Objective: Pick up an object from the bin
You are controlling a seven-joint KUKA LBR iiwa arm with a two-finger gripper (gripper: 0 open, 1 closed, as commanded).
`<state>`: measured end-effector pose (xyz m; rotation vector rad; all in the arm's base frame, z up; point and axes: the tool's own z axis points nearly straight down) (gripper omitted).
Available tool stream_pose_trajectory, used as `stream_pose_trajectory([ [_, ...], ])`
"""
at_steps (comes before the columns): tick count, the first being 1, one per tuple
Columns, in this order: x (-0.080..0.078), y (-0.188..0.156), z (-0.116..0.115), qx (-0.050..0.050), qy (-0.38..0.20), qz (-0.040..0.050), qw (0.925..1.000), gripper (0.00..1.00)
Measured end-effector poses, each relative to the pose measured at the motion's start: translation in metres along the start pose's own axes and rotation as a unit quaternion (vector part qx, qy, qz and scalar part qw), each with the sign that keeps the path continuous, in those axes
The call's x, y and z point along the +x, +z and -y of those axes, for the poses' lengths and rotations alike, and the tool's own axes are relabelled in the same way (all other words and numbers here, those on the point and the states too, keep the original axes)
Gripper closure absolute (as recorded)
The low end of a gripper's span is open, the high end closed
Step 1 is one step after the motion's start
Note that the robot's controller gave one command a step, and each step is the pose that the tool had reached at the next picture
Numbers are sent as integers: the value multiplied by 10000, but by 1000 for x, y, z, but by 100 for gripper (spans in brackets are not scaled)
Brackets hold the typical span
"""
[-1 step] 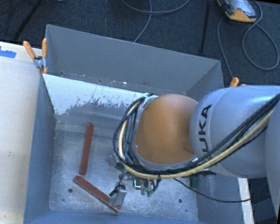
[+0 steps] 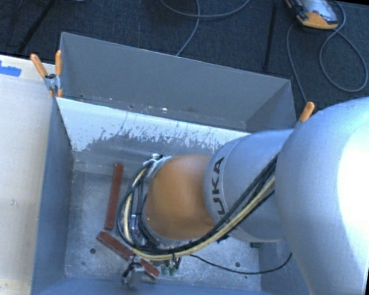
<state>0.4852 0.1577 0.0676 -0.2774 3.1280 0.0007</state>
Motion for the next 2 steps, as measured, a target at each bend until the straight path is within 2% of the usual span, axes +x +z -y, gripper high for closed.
stream_pose_trajectory([
  [1,0,-2,1,0,23,-13,10000,100],
  [2,-17,-181,46,5,62,38,10000,100],
])
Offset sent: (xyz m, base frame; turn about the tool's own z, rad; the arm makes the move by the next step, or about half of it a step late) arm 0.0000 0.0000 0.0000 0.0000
